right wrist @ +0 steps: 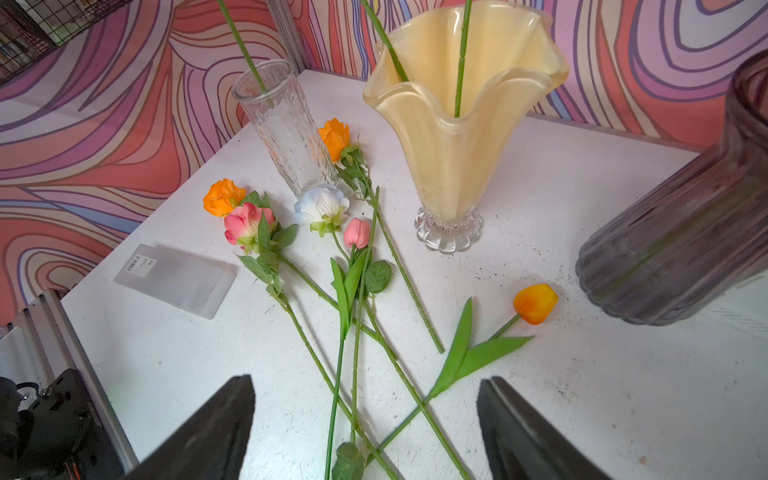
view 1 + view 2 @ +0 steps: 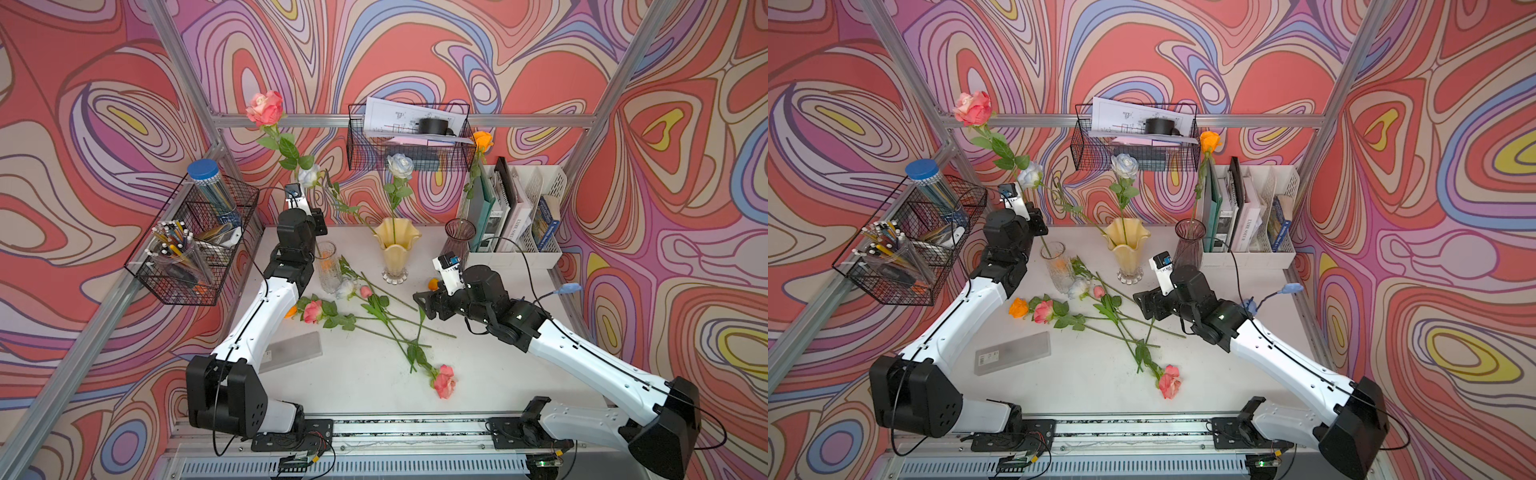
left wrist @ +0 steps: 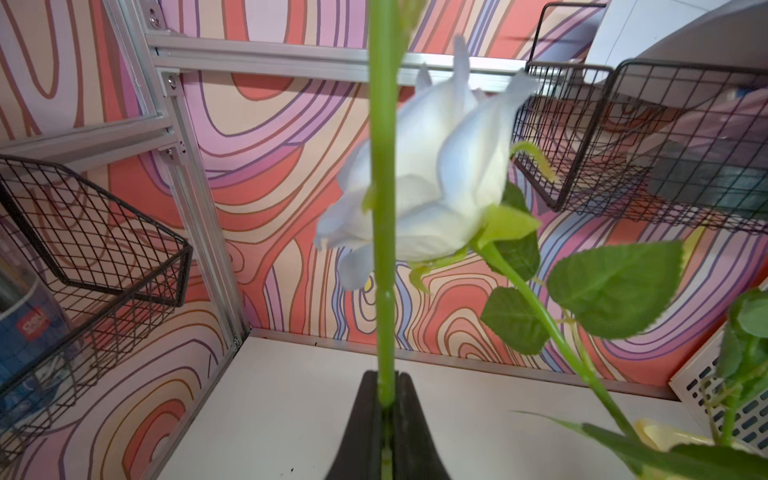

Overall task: Arrange the flowers in different vases according to their colors
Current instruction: Insert the flower into the vase, then pick up the flower at the center of the board.

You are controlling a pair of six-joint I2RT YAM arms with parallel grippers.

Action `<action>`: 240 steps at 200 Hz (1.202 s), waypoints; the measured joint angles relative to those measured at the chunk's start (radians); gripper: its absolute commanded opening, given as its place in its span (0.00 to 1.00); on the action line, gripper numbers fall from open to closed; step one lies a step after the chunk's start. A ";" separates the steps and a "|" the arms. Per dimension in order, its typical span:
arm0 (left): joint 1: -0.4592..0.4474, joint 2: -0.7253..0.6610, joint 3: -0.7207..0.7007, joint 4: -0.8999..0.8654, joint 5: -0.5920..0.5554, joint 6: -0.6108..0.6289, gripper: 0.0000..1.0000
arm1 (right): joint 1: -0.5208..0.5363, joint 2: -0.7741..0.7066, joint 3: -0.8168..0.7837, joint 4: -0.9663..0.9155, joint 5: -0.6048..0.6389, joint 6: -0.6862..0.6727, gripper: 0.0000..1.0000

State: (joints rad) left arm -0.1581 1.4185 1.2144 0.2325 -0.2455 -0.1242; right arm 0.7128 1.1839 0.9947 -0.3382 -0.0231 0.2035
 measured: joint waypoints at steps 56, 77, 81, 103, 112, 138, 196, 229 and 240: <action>0.000 -0.023 -0.078 0.040 0.007 -0.007 0.62 | -0.001 0.017 0.000 0.012 -0.019 0.000 0.86; 0.000 -0.061 -0.078 0.033 0.013 -0.007 0.64 | -0.001 0.017 0.000 0.016 -0.025 0.001 0.86; 0.000 -0.071 -0.078 0.031 0.015 -0.008 0.65 | -0.001 0.017 0.000 0.018 -0.027 0.002 0.86; 0.000 -0.130 -0.069 -0.009 0.032 -0.011 0.67 | -0.001 0.017 0.000 0.024 -0.034 0.010 0.86; 0.000 -0.154 -0.062 -0.030 0.040 -0.016 0.67 | -0.001 0.017 0.000 0.027 -0.036 0.012 0.86; -0.011 -0.229 -0.028 -0.132 0.068 -0.034 0.69 | -0.001 0.016 0.000 0.030 -0.037 0.019 0.86; -0.135 -0.443 0.030 -0.459 0.161 -0.076 0.71 | -0.032 0.016 0.000 -0.002 -0.015 0.057 0.86; -0.240 -0.489 0.047 -0.662 0.256 -0.128 0.71 | -0.139 0.017 0.001 -0.054 0.002 0.122 0.85; -0.253 -0.504 0.015 -0.700 0.291 -0.182 0.72 | -0.176 0.017 0.001 -0.069 0.004 0.145 0.85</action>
State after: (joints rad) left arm -0.4107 0.9146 1.2297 -0.4675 0.0452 -0.3058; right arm 0.5369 1.2011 0.9958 -0.4076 -0.0189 0.3489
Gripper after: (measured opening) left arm 0.707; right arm 0.852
